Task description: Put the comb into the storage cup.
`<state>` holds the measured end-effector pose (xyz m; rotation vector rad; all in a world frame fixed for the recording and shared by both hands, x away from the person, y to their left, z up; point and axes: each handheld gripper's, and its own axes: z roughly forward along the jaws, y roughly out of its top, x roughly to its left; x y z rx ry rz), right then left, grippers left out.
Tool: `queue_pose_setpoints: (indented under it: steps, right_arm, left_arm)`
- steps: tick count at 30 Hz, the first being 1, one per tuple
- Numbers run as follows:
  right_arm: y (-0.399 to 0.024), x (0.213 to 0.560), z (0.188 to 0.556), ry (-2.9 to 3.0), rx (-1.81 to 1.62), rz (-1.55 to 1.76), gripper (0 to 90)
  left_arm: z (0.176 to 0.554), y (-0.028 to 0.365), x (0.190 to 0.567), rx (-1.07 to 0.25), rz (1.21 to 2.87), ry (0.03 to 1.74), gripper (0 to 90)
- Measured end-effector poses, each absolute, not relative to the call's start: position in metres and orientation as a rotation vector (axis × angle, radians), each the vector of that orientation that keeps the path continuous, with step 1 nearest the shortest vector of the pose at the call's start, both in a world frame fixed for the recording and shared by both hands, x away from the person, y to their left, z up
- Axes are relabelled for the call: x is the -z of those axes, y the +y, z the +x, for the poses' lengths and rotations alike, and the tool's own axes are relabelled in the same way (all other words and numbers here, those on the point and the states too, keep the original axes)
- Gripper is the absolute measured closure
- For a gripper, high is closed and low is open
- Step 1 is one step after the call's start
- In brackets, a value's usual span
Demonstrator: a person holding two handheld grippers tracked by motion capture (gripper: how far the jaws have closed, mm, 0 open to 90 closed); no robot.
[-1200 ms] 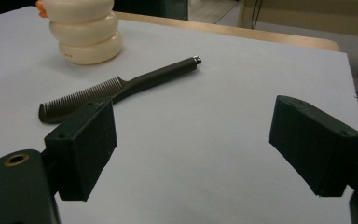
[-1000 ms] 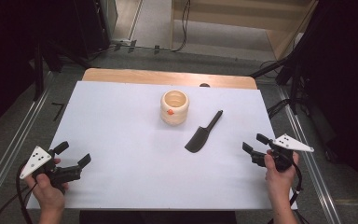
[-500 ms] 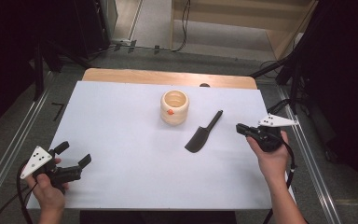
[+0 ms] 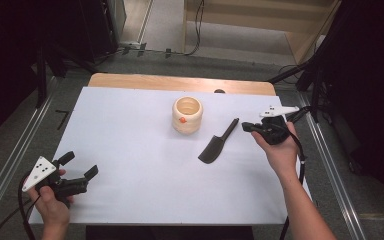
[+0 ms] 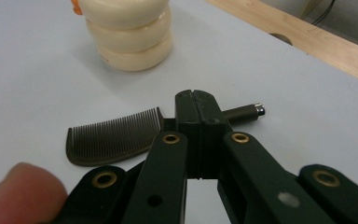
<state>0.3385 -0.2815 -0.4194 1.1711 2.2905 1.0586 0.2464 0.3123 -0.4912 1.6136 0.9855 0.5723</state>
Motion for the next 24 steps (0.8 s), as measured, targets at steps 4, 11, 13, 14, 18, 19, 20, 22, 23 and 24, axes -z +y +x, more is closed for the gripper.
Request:
queue_pose_setpoints:
  steps: [4,11,13,14,18,19,20,22,23,24]
  right_arm:
    - [-0.273,0.418,0.353,2.334,-1.020,1.147,87.9]
    - [-0.257,0.423,0.374,2.399,-0.941,1.118,87.9]
    - [-0.252,0.427,0.383,2.429,-0.913,1.108,88.1]
    - [-0.249,0.431,0.390,2.448,-0.889,1.098,88.1]
    - [-0.246,0.441,0.405,2.486,-0.802,1.109,88.1]
    - [-0.246,0.443,0.408,2.490,-0.787,1.112,88.1]
    - [-0.246,0.445,0.412,2.494,-0.767,1.126,88.2]
    - [-0.247,0.449,0.418,2.497,-0.753,1.150,88.1]
    - [-0.247,0.451,0.421,2.497,-0.746,1.163,88.1]
    - [-0.247,0.451,0.421,2.497,-0.746,1.163,88.1]
  left_arm:
    - [0.247,0.312,0.491,-0.572,1.614,0.985,0.0]
    - [0.247,0.312,0.491,-0.569,1.616,0.981,0.0]
    - [0.247,0.312,0.491,-0.567,1.617,0.982,0.0]
    - [0.247,0.312,0.491,-0.568,1.617,0.981,0.0]
    - [0.247,0.312,0.491,-0.565,1.617,0.979,0.0]
    - [0.247,0.312,0.491,-0.565,1.617,0.979,0.0]
    - [0.247,0.312,0.491,-0.565,1.617,0.979,0.0]
    - [0.247,0.312,0.491,-0.564,1.617,0.978,0.0]
    - [0.247,0.312,0.491,-0.564,1.617,0.978,0.0]
    - [0.247,0.312,0.491,-0.564,1.617,0.977,0.0]
